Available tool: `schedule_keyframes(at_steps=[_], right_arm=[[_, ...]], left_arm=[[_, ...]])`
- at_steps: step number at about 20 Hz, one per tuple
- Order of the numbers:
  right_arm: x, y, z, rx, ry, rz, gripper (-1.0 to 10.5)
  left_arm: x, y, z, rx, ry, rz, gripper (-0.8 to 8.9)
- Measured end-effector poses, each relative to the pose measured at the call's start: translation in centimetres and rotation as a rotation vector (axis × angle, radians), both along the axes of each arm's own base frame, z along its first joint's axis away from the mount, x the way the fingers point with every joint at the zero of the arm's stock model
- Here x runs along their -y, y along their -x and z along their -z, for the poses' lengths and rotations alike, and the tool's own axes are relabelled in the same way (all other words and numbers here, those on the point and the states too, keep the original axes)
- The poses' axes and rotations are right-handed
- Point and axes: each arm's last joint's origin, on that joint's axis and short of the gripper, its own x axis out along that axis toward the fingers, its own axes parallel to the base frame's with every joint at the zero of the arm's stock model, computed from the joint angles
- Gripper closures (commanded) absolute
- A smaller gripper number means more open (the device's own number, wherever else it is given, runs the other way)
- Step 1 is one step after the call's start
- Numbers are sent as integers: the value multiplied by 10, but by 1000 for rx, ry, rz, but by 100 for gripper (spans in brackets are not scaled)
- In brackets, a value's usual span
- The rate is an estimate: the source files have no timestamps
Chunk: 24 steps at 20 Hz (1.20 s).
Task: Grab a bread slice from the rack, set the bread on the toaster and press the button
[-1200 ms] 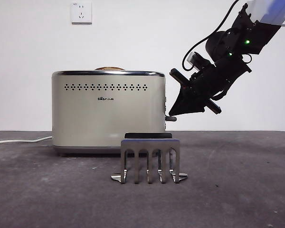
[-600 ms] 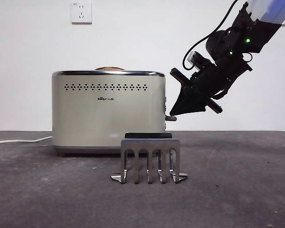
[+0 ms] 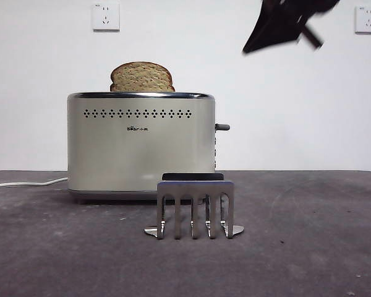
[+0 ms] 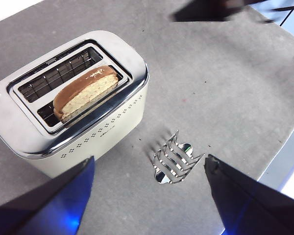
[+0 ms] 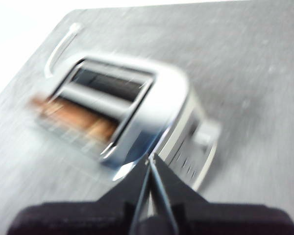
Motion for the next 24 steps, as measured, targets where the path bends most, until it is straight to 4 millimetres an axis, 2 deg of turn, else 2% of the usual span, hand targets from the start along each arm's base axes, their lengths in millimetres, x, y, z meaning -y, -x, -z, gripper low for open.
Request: schedule_keyframes(at_steps=[4,5,6,7,10,12,15,24], right_arm=[[19,74,-36,-67,85,-54,958],[23,92,-41,-87,107,-70,958],[29,113,-47,-107,131,-89,958],[33,129,-51,-118,148,-105,958],[43,171,-61,-116,180,-138,958],[47,187,-69,-63,177,-140,957],[51,200,-74,-19,171,-139,946],[52,204,-76,-7,171,-135,946]], left_arm=[[0,0,0,-6,-2,0,466],[0,1,1,-12,-5,0,552],[-1,1,2,-22,-9,0,696],[-1,2,2,-29,-12,0,797],[-1,2,3,-35,-14,1,822],[-1,3,3,-52,-9,12,822],[-1,4,3,-60,3,18,821],[0,3,3,-49,4,14,816]])
